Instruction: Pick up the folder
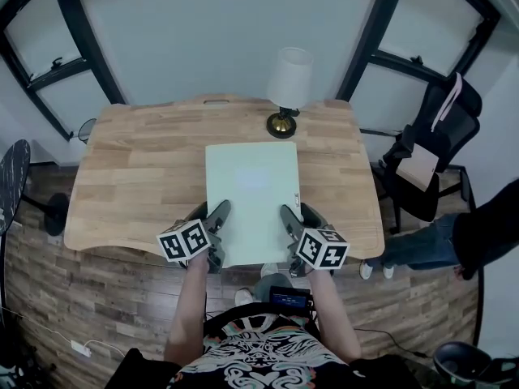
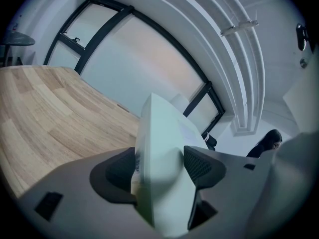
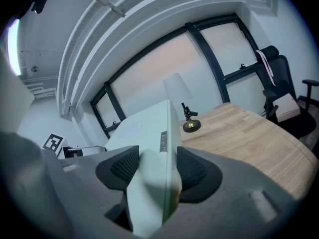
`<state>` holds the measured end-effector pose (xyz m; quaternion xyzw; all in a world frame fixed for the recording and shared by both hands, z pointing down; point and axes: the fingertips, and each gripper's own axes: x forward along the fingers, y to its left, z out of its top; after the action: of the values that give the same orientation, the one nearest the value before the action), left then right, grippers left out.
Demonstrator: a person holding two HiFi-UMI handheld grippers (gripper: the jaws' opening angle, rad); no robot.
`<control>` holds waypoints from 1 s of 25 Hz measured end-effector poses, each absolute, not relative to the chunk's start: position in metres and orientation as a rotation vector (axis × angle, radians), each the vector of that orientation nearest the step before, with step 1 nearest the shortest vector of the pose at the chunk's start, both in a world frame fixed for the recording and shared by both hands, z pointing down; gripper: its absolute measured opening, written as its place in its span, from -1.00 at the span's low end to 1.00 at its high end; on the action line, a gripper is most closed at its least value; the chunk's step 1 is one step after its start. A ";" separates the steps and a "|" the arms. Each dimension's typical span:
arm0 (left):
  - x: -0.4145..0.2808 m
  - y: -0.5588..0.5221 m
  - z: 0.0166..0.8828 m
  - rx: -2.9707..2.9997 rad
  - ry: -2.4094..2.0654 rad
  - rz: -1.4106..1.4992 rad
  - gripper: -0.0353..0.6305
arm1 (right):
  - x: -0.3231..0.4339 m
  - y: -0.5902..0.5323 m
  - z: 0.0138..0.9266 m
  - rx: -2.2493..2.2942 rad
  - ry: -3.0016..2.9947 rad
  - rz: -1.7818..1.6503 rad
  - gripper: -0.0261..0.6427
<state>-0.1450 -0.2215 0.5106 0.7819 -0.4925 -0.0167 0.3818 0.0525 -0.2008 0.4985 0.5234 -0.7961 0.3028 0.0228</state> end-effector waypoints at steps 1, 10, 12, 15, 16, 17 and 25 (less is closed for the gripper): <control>-0.146 -0.221 0.510 1.996 -1.254 -0.041 0.01 | 0.051 -0.200 0.498 1.622 -2.467 0.941 -0.23; -0.148 -0.223 0.509 1.995 -1.244 -0.043 0.01 | 0.050 -0.204 0.495 1.623 -2.458 0.942 -0.23; -0.147 -0.224 0.510 1.996 -1.240 -0.043 0.01 | 0.051 -0.203 0.495 1.628 -2.453 0.943 -0.23; -0.145 -0.226 0.510 1.996 -1.241 -0.035 0.01 | 0.053 -0.204 0.497 1.634 -2.449 0.950 -0.23; -0.145 -0.227 0.510 1.996 -1.240 -0.032 0.01 | 0.053 -0.204 0.497 1.636 -2.447 0.952 -0.23; -0.144 -0.227 0.511 1.996 -1.236 -0.030 0.01 | 0.054 -0.204 0.497 1.639 -2.444 0.953 -0.23; -0.143 -0.232 0.509 2.001 -1.221 -0.030 0.01 | 0.056 -0.207 0.495 1.660 -2.429 0.949 -0.23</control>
<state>-0.1434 -0.2319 0.5085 0.7867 -0.4801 -0.0117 0.3880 0.0561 -0.2068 0.4948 0.5369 -0.7855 0.3068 0.0249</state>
